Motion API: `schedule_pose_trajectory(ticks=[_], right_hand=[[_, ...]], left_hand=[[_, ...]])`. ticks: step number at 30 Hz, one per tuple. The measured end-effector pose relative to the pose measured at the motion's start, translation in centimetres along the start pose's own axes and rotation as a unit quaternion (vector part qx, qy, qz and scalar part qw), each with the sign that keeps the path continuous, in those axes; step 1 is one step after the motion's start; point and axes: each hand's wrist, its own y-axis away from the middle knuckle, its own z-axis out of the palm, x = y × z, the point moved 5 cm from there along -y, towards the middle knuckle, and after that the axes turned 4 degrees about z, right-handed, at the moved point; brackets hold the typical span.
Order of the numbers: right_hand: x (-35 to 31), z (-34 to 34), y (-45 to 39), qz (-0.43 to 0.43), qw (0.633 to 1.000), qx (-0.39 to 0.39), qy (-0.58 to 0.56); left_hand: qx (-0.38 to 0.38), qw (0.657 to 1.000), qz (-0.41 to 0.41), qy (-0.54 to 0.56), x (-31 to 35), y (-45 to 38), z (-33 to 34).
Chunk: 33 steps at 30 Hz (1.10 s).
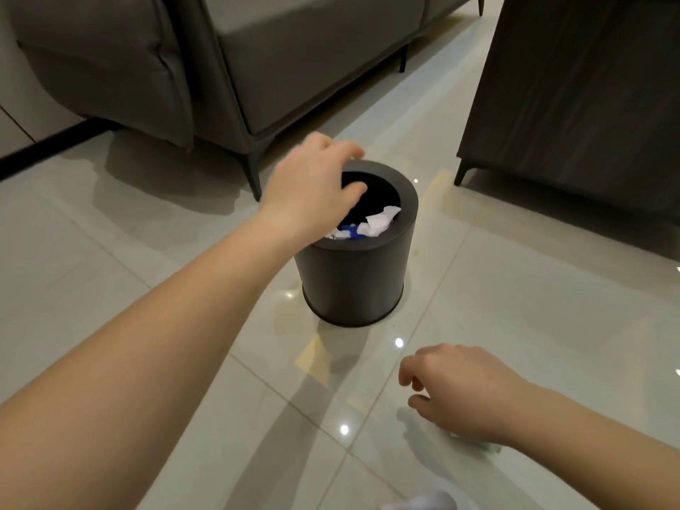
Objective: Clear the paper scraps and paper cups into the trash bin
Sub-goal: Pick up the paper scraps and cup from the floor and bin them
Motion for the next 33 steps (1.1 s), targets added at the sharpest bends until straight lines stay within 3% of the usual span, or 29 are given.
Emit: schedule_pose_trajectory(ticks=[3, 5, 15, 24, 29, 33], right_hand=[[0.3, 1.1, 0.3, 0.002, 1.0, -0.012, 0.002], [0.1, 2.0, 0.3, -0.002, 1.0, -0.013, 0.002], [-2.9, 6.0, 0.2, -0.035, 0.998, -0.031, 0.03], [-3.9, 12.3, 2.1, -0.056, 0.995, -0.072, 0.033], [-3.8, 15.2, 3.4, -0.084, 0.99, -0.109, 0.039], [-3.6, 17.2, 4.7, -0.107, 0.986, -0.119, 0.042]], left_hand=[[0.059, 0.997, 0.047, 0.012, -0.2, 4.0, 0.0], [0.048, 0.996, 0.074, 0.012, -0.3, 8.4, 1.5], [-0.214, 0.976, 0.037, -0.014, -0.5, 26.7, 11.7], [-0.299, 0.953, 0.046, 0.014, 0.7, 34.5, 14.7], [-0.374, 0.923, 0.088, 0.009, 2.6, 39.1, 17.0], [-0.391, 0.909, 0.142, -0.005, 4.2, 41.5, 17.7]])
